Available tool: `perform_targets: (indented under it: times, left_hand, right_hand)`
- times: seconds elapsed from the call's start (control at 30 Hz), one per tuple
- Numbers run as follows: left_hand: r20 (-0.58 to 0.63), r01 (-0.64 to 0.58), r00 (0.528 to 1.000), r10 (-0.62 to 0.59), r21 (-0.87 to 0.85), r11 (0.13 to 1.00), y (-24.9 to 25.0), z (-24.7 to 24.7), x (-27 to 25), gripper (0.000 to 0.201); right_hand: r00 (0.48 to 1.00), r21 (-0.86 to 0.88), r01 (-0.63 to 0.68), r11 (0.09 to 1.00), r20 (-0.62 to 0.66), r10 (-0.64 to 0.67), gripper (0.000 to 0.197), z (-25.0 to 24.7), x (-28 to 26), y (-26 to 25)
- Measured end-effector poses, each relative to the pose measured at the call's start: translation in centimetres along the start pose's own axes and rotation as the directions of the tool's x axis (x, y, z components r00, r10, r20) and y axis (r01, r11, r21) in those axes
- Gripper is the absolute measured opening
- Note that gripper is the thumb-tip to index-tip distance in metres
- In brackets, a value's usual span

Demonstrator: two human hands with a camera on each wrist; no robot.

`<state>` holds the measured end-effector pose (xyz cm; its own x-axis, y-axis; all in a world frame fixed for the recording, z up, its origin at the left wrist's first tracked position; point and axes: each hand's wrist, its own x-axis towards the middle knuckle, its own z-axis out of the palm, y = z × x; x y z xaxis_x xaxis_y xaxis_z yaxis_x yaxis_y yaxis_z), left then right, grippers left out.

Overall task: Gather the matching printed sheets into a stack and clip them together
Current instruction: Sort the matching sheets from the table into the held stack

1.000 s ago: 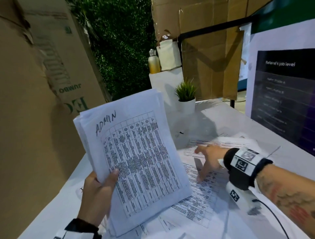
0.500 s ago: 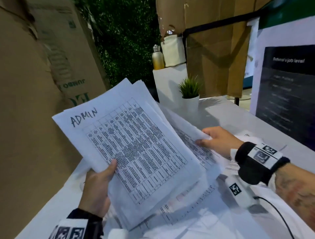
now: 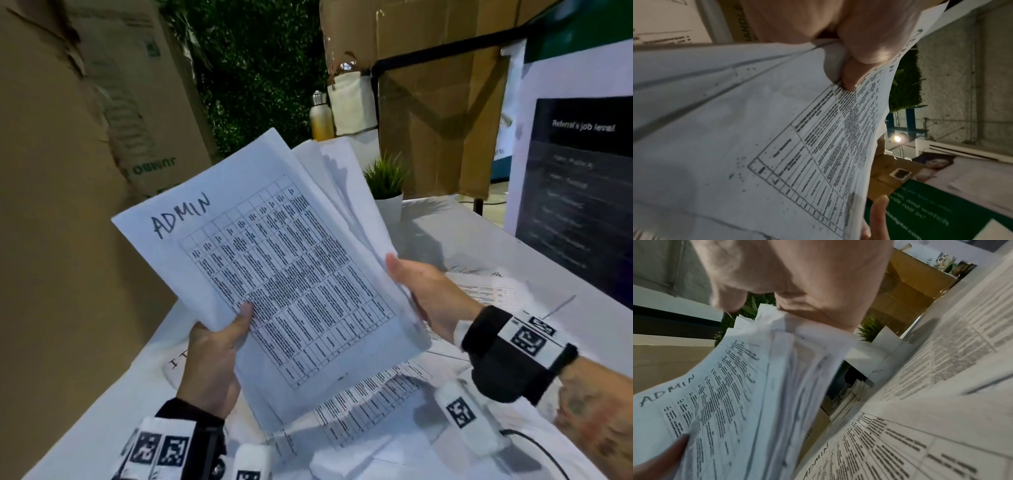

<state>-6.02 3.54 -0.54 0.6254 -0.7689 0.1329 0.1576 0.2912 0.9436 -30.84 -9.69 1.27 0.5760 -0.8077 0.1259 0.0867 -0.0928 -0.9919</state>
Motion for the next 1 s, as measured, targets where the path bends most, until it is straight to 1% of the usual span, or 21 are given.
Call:
perform_targets:
  times: [0.03,0.07,0.1,0.17,0.2,0.27,0.3,0.37,0.4,0.47,0.57,0.63,0.67,0.7,0.77,0.8,0.83,0.87,0.9,0.93,1.0]
  left_hand:
    - [-0.012,-0.046,0.999,0.047,0.061,0.997,-0.1,0.0,0.0,0.025]
    - [-0.009,-0.101,0.995,0.103,0.12,0.988,0.1,0.0,-0.2,0.02]
    - [0.004,-0.156,0.987,0.158,0.175,0.972,0.1,0.1,-0.4,0.021]
    - [0.027,-0.235,0.972,0.235,0.25,0.939,0.4,0.4,-0.9,0.017]
    - [0.038,-0.261,0.965,0.261,0.28,0.924,0.6,0.6,-1.1,0.026]
    - [0.078,-0.309,0.951,0.3,0.315,0.898,0.7,0.5,-1.1,0.057]
    - [0.088,-0.324,0.946,0.313,0.325,0.888,0.5,0.2,-1.0,0.067]
    - [0.107,-0.322,0.947,0.304,0.312,0.894,0.4,-0.1,-1.2,0.072]
    - [0.114,-0.315,0.949,0.294,0.303,0.899,0.3,-0.3,-1.3,0.068]
    - [0.132,-0.296,0.954,0.268,0.305,0.905,0.2,-0.6,-1.7,0.05]
    - [0.167,-0.275,0.96,0.226,0.393,0.877,-0.3,-1.4,-2.0,0.023]
    - [0.182,-0.256,0.964,0.192,0.452,0.855,-0.4,-1.7,-2.0,0.016]
    - [0.189,-0.255,0.964,0.186,0.474,0.843,-0.3,-1.7,-2.0,0.016]
    - [0.194,-0.257,0.964,0.183,0.499,0.828,-0.2,-1.8,-1.8,0.015]
    - [0.209,-0.276,0.959,0.193,0.521,0.808,-0.4,-1.9,-1.4,0.012]
    - [0.219,-0.278,0.957,0.188,0.522,0.806,-0.3,-1.9,-1.4,0.005]
    - [0.219,-0.283,0.956,0.195,0.515,0.809,-0.4,-1.9,-1.4,0.01]
    - [0.231,-0.292,0.952,0.199,0.508,0.81,-0.7,-2.0,-1.2,0.026]
    - [0.242,-0.293,0.951,0.193,0.506,0.811,-0.9,-2.1,-1.2,0.036]
    - [0.232,-0.281,0.955,0.186,0.502,0.818,-1.1,-2.0,-1.1,0.037]
    - [0.219,-0.264,0.96,0.174,0.506,0.821,-1.4,-2.1,-0.9,0.03]
  right_hand:
    - [0.999,-0.035,0.041,0.999,-0.012,-0.042,0.062,0.2,0.0,-0.2]
    - [0.996,-0.087,0.078,0.993,-0.03,-0.081,0.047,0.4,0.0,-0.3]
    - [0.993,-0.134,0.101,0.986,-0.049,-0.108,0.034,0.7,0.0,-0.6]
    - [0.99,-0.175,0.102,0.979,-0.083,-0.118,0.028,1.4,0.3,-0.9]
    - [0.99,-0.164,0.092,0.982,-0.089,-0.108,0.029,1.7,0.4,-0.9]
    - [0.989,-0.14,0.098,0.985,-0.094,-0.112,0.029,2.1,0.5,-0.8]
    - [0.99,-0.134,0.093,0.987,-0.092,-0.106,0.033,2.2,0.5,-0.7]
    - [0.994,-0.132,0.076,0.988,-0.071,-0.086,0.05,2.2,0.4,-0.4]
    - [0.995,-0.147,0.072,0.986,-0.057,-0.082,0.055,2.2,0.4,-0.3]
    - [0.997,-0.213,0.077,0.974,-0.012,-0.081,0.062,2.3,0.2,-0.2]
    - [0.993,-0.407,0.063,0.911,0.116,-0.017,0.089,1.9,0.0,0.1]
    - [0.977,-0.495,0.052,0.867,0.204,0.058,0.093,1.4,-0.3,-0.1]
    - [0.974,-0.488,0.04,0.872,0.215,0.076,0.093,1.1,-0.4,-0.3]
    - [0.98,-0.431,0.017,0.902,0.187,0.071,0.094,0.9,-0.2,-0.5]
    - [0.995,-0.259,-0.091,0.962,0.007,0.096,0.09,0.0,0.6,-0.6]
    - [0.986,-0.202,-0.156,0.967,-0.081,0.143,0.079,-0.4,1.0,-0.4]
    - [0.971,-0.212,-0.216,0.953,-0.147,0.188,0.065,-0.7,1.4,-0.2]
    - [0.955,-0.306,-0.278,0.911,-0.186,0.23,0.051,-1.1,1.7,0.2]
    - [0.943,-0.426,-0.327,0.843,-0.208,0.26,0.042,-1.4,1.9,1.0]
    - [0.936,-0.54,-0.351,0.765,-0.223,0.272,0.042,-1.6,2.0,1.9]
    - [0.927,-0.669,-0.371,0.644,-0.229,0.297,0.056,-1.4,2.3,3.2]
